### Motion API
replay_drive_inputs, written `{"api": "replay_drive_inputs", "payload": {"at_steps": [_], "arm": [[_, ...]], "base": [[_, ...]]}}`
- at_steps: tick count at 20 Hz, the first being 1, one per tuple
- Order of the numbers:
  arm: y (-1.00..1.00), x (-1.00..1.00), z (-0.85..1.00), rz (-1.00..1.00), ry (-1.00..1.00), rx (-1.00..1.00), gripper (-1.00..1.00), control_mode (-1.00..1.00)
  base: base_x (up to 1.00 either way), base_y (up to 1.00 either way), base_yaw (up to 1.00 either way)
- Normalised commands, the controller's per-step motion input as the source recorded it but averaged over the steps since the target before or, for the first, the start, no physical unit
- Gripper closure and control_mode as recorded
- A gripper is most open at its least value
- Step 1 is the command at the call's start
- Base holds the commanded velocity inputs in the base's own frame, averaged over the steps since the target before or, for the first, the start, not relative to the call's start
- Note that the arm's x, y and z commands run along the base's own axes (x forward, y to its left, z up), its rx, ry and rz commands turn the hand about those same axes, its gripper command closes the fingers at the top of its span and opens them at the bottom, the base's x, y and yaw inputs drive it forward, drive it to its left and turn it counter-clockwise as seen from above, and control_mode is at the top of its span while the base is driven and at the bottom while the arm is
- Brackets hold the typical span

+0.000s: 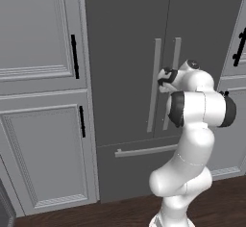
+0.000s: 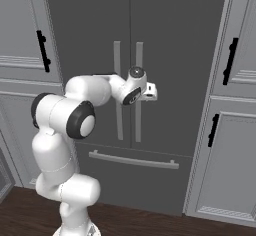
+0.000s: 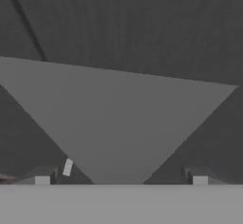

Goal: Grab a lemon wedge from the fridge and one ice cube from the ice bowl, and put them in the glass of lemonade.

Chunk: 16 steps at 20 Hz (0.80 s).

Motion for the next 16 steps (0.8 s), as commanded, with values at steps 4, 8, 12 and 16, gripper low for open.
{"api": "replay_drive_inputs", "payload": {"at_steps": [4,8,12,16], "arm": [[0.17,0.32,-0.34,0.0,-0.1,0.0,-1.0,-1.0],[0.16,0.33,-0.35,0.0,-0.1,0.0,-1.0,-1.0],[0.06,0.27,-0.34,0.0,-0.09,0.0,-1.0,-1.0],[0.03,0.17,-0.27,0.0,-0.04,0.0,-1.0,-1.0]], "base": [[0.0,0.0,0.0],[0.0,0.0,0.0],[0.0,0.0,0.0],[0.0,0.0,0.0]]}}
